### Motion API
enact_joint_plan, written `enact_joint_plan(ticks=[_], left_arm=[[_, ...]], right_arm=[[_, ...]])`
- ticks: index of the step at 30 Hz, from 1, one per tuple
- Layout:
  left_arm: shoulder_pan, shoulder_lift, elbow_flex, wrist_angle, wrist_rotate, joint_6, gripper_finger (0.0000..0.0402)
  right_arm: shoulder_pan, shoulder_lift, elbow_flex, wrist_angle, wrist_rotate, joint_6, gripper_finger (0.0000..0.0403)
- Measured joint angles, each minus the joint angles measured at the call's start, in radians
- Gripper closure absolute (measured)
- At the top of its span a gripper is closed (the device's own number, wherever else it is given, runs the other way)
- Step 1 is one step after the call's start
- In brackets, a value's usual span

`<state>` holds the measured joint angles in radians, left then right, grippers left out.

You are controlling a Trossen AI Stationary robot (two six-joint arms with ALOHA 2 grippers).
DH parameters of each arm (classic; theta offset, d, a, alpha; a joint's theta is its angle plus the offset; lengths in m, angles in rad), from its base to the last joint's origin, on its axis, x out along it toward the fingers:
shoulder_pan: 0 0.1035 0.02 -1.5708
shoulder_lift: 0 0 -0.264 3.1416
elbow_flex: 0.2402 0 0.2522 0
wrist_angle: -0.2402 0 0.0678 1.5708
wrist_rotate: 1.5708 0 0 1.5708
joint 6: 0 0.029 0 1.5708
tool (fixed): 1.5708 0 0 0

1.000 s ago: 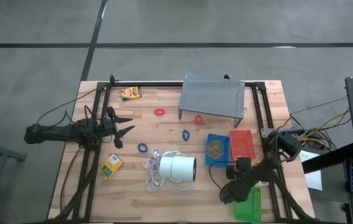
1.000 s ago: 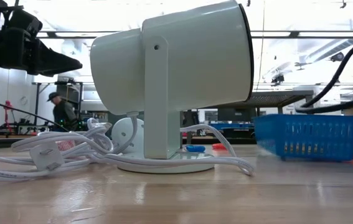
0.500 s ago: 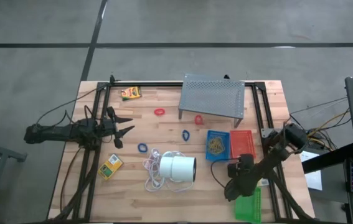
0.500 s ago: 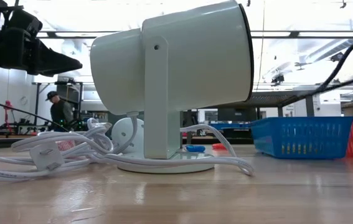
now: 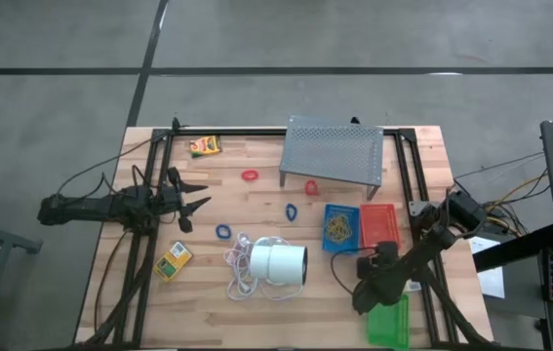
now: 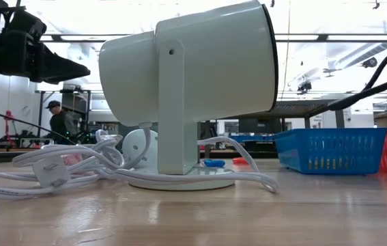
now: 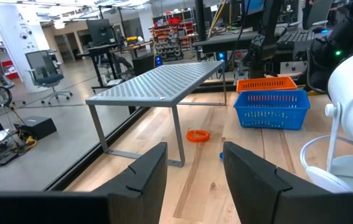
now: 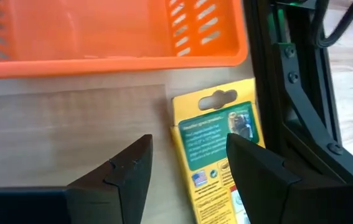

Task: Pick & Place Office Desk Supplies
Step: Put the yellow box of crayons into the orange bin

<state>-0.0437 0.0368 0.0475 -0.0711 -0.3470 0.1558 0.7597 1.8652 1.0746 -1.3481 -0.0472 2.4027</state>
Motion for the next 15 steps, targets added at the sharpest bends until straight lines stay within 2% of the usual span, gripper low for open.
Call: enact_joint_plan(ticks=[15], left_arm=[[0.000,0.000,0.000,0.000,0.000,0.000,0.0242]], right_arm=[[0.002,0.000,-0.080,0.081,-0.030,0.007,0.0211]])
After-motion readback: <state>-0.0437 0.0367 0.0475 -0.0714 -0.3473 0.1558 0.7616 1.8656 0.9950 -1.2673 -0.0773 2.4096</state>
